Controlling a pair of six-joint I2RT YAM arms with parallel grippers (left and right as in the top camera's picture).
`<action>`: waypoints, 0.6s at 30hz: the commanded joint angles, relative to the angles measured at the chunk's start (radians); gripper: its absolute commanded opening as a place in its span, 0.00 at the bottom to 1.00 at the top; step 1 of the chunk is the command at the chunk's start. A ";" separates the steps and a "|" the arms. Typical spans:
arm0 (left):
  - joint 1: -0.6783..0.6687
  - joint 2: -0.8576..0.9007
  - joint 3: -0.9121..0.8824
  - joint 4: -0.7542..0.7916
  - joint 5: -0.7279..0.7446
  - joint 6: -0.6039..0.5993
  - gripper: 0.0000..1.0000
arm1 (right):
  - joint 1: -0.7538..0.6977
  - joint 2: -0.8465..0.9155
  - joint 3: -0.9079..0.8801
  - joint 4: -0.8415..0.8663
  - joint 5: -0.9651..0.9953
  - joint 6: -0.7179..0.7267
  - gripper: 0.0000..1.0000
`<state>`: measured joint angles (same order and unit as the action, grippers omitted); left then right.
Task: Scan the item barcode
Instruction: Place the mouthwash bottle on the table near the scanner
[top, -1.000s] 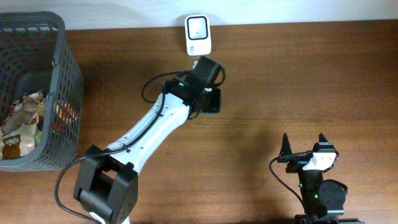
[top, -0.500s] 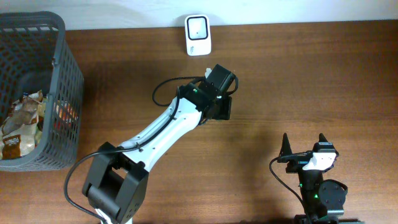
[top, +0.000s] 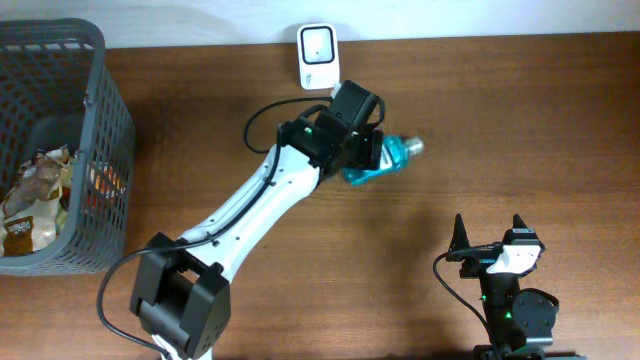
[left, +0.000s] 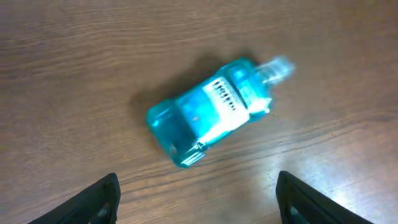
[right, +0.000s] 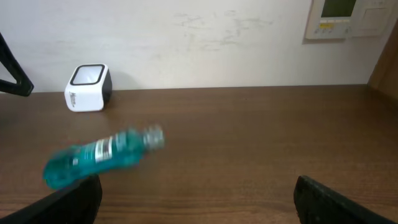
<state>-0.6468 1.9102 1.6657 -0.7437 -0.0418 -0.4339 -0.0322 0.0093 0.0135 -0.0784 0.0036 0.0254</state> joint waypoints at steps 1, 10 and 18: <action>0.043 -0.020 0.026 -0.002 -0.008 0.017 0.70 | -0.006 -0.006 -0.008 -0.003 0.008 0.001 0.98; 0.502 -0.308 0.211 -0.123 -0.142 0.236 0.61 | -0.006 -0.006 -0.008 -0.003 0.008 0.001 0.98; 1.168 -0.286 0.251 -0.257 -0.139 0.253 0.59 | -0.006 -0.006 -0.008 -0.003 0.008 0.001 0.98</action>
<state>0.4217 1.5406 1.9644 -0.9413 -0.1856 -0.2008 -0.0322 0.0093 0.0135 -0.0784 0.0032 0.0250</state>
